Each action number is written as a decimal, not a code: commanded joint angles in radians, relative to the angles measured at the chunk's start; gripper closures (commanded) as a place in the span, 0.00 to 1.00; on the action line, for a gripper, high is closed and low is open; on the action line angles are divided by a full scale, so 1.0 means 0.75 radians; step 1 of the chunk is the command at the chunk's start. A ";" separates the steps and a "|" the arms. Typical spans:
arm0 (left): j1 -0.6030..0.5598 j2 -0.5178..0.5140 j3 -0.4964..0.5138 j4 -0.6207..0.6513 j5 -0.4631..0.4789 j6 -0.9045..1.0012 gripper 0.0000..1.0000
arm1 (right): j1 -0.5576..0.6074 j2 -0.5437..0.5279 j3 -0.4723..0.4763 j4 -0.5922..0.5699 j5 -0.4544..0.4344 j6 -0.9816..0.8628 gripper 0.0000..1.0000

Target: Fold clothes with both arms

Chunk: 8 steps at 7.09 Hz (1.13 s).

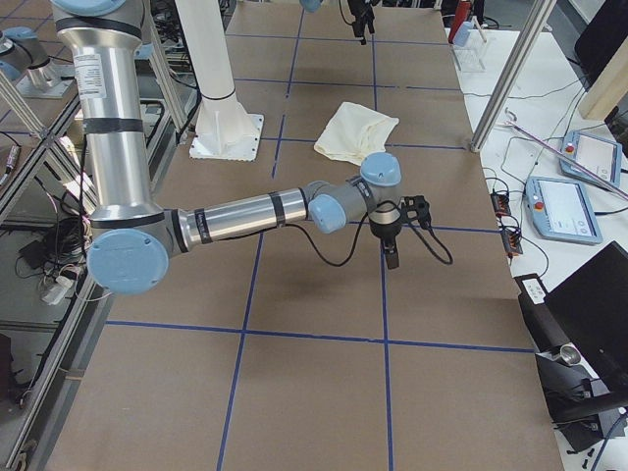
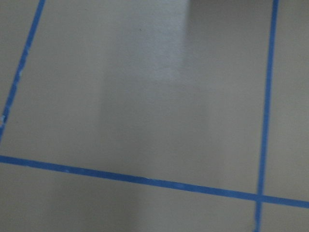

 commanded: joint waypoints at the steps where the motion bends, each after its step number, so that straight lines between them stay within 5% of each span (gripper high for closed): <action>1: -0.295 0.149 -0.021 0.060 -0.222 0.410 0.00 | 0.310 -0.040 -0.018 -0.384 0.101 -0.504 0.00; 2: -0.412 0.176 -0.005 0.178 -0.314 0.456 0.00 | 0.378 -0.027 -0.012 -0.608 0.087 -0.562 0.00; 3: -0.498 0.211 0.010 0.317 -0.327 0.457 0.00 | 0.405 -0.110 -0.020 -0.634 0.095 -0.562 0.00; 5: -0.672 0.280 0.106 0.419 -0.355 0.717 0.00 | 0.405 -0.211 0.002 -0.628 0.099 -0.538 0.00; 7: -0.712 0.437 0.153 0.415 -0.522 0.764 0.00 | 0.405 -0.287 -0.014 -0.567 0.256 -0.544 0.00; 8: -0.712 0.515 0.169 0.394 -0.546 0.768 0.00 | 0.403 -0.283 0.024 -0.565 0.186 -0.542 0.00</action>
